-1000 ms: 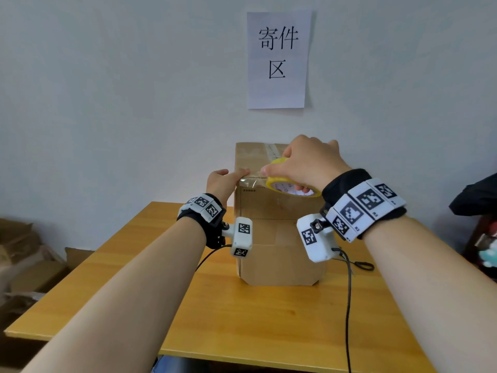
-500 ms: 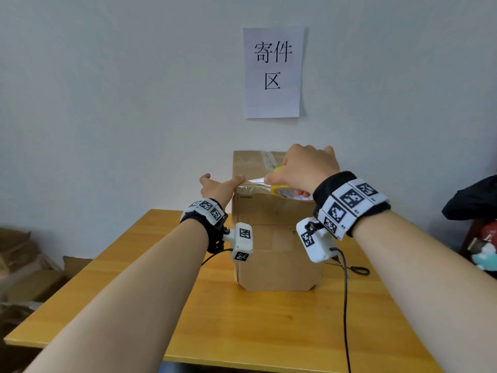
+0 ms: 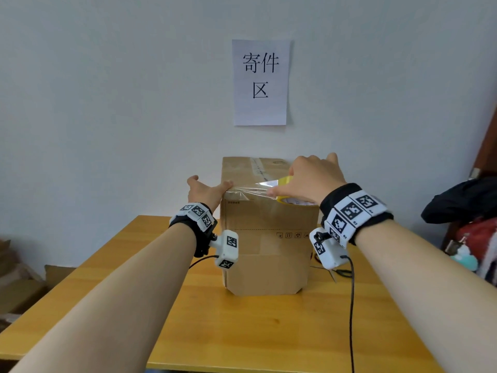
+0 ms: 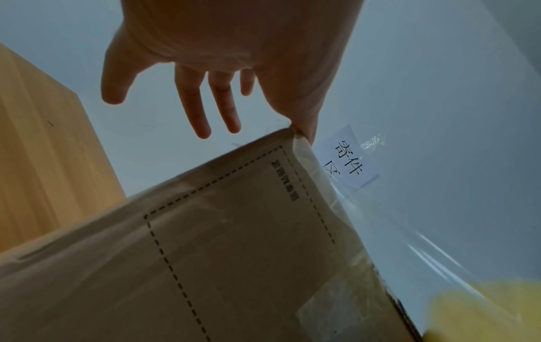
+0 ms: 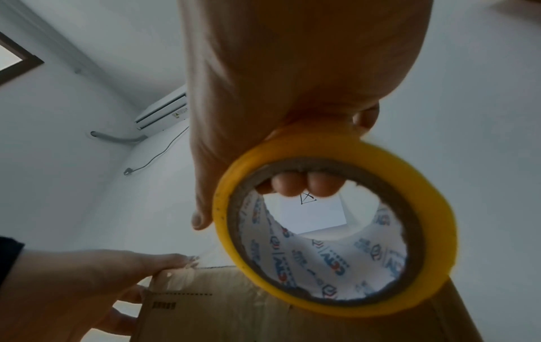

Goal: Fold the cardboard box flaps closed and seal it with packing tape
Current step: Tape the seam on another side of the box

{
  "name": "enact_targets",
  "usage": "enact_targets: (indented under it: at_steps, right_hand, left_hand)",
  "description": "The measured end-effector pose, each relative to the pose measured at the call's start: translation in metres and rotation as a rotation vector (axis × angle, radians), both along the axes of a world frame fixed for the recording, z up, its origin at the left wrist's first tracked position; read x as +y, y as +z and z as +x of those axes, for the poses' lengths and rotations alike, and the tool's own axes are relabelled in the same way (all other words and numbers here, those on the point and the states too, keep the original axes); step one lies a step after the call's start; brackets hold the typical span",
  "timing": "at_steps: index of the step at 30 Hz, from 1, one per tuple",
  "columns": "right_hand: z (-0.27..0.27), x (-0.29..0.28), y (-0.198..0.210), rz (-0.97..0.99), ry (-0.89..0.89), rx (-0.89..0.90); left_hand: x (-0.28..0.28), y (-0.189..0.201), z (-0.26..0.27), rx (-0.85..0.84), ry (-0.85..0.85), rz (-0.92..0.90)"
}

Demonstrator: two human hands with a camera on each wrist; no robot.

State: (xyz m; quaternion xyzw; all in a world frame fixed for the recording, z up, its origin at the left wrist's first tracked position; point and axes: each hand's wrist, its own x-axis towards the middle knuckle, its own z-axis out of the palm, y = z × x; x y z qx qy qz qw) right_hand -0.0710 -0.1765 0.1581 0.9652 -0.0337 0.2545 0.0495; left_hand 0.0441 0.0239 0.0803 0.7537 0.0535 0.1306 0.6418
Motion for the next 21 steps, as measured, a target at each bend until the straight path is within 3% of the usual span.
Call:
enact_targets:
  at_steps: [9,13,18,21]
  right_hand:
    - [-0.017,-0.008,-0.001,0.094,0.076,0.031]
    - [-0.025,-0.012,0.005,0.138,0.111,0.133]
    - [-0.029,-0.019,0.016,0.294,0.229,0.169]
    - [-0.03,-0.021,0.01,0.487,0.34,0.244]
  left_hand:
    - [-0.001,0.002,-0.005,-0.045,0.017,0.075]
    - [0.001,0.001,-0.006,-0.072,0.028,0.135]
    - [-0.001,0.0,-0.004,-0.106,0.033,0.175]
    - [-0.001,0.0,-0.004,-0.105,0.033,0.177]
